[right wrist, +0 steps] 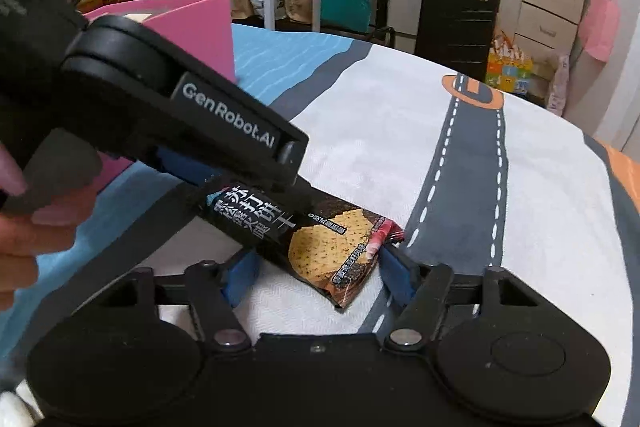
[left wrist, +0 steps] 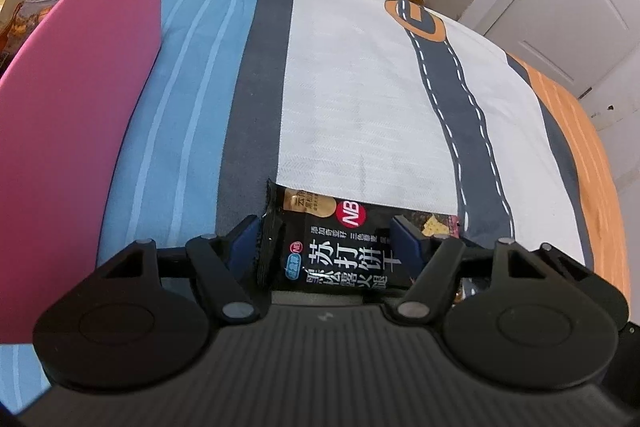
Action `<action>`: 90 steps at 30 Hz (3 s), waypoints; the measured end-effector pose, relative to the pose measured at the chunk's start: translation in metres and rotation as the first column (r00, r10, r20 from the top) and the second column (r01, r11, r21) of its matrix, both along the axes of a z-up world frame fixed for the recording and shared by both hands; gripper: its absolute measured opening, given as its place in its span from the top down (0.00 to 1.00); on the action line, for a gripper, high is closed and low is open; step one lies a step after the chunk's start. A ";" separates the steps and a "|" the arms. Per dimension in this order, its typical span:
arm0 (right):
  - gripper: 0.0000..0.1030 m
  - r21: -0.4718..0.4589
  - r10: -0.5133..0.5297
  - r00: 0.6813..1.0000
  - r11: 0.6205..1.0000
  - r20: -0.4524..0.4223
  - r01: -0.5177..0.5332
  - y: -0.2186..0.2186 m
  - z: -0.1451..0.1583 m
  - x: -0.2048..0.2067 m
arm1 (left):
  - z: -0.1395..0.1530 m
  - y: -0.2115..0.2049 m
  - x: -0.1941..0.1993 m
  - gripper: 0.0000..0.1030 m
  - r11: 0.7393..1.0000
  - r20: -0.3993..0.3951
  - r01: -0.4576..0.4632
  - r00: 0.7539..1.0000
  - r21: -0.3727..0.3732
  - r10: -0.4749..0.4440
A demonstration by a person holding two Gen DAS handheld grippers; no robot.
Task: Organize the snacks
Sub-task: 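Lift the cracker packet with both grippers and lower it into the pink box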
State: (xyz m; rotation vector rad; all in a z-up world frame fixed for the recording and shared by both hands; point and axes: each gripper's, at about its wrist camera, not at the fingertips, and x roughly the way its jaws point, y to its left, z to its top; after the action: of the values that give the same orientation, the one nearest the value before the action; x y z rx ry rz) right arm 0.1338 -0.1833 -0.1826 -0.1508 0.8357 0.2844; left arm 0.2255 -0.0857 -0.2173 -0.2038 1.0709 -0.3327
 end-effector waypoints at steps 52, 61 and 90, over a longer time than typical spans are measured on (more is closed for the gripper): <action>0.42 -0.024 0.126 0.979 0.992 0.158 -0.124 0.057 0.146 -0.081 | 0.163 0.078 -0.128 0.35 1.000 0.225 -0.003 0.974 0.015 0.000; 0.42 -0.053 0.235 0.938 0.972 0.256 -0.229 0.103 0.169 -0.053 | 0.189 0.140 -0.109 0.35 0.992 0.282 -0.123 0.951 -0.040 0.129; 0.35 0.176 0.295 0.955 0.942 -0.024 -0.286 0.200 0.090 0.092 | 0.118 0.239 0.033 0.35 0.947 0.114 -0.288 0.955 0.140 0.273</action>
State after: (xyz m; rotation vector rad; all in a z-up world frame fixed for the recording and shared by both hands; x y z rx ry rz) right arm 0.2260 0.0165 -0.0923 -0.1062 0.8338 0.6388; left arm 0.2581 0.1538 -0.0989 -0.1970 0.9556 -0.0010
